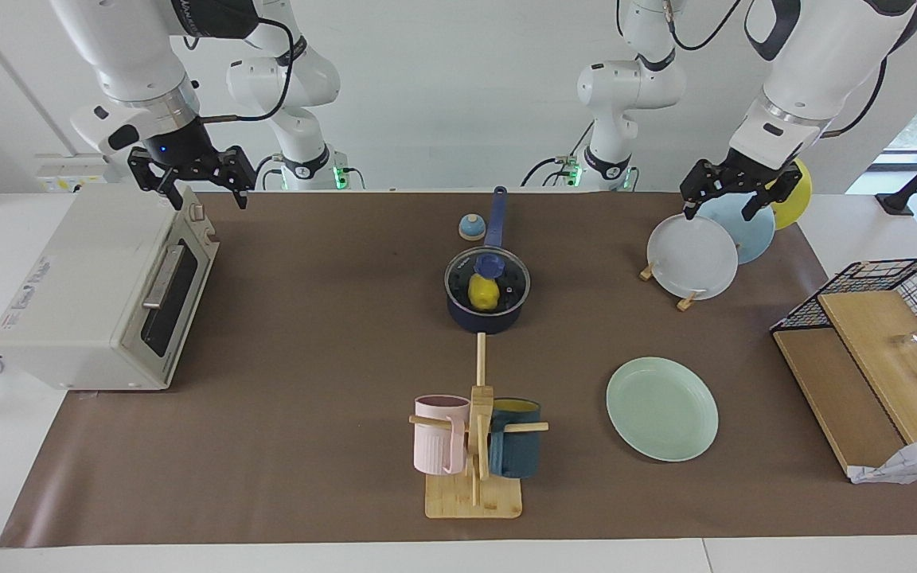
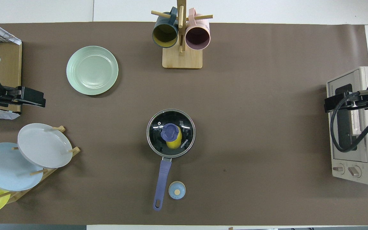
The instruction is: Transfer potato from pot to plate
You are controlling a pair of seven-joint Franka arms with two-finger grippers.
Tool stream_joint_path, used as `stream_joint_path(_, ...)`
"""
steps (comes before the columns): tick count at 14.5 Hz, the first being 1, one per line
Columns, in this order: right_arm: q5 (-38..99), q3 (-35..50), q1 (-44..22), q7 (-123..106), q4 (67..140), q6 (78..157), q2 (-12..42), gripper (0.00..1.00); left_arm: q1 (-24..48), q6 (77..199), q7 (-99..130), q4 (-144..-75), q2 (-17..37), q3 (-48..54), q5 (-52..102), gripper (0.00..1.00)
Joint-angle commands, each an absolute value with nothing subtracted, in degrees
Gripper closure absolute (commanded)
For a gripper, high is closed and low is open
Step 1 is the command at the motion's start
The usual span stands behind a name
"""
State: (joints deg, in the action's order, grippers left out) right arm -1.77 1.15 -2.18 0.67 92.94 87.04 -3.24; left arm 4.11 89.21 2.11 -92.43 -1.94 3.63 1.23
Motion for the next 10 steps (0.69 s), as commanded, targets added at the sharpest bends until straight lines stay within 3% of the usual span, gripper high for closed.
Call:
stream_joint_path(1, -0.8, 1.7, -4.1, 0.6, 93.7, 90.0, -3.7, 0.00, 4.3, 90.0, 2.6, -93.7, -3.2, 3.7, 0.9, 0.00)
stream_joint_path(6, -0.8, 1.7, -12.5, 11.8, 92.8, 91.9, -1.9, 0.00, 4.3, 90.3, 2.6, -93.7, -3.2, 3.7, 0.9, 0.00)
stream_joint_path(10, -1.0, 1.7, -22.0, 24.8, 89.0, 93.5, 3.3, 0.00, 4.3, 90.5, 2.6, -93.8, -3.2, 3.7, 0.9, 0.00)
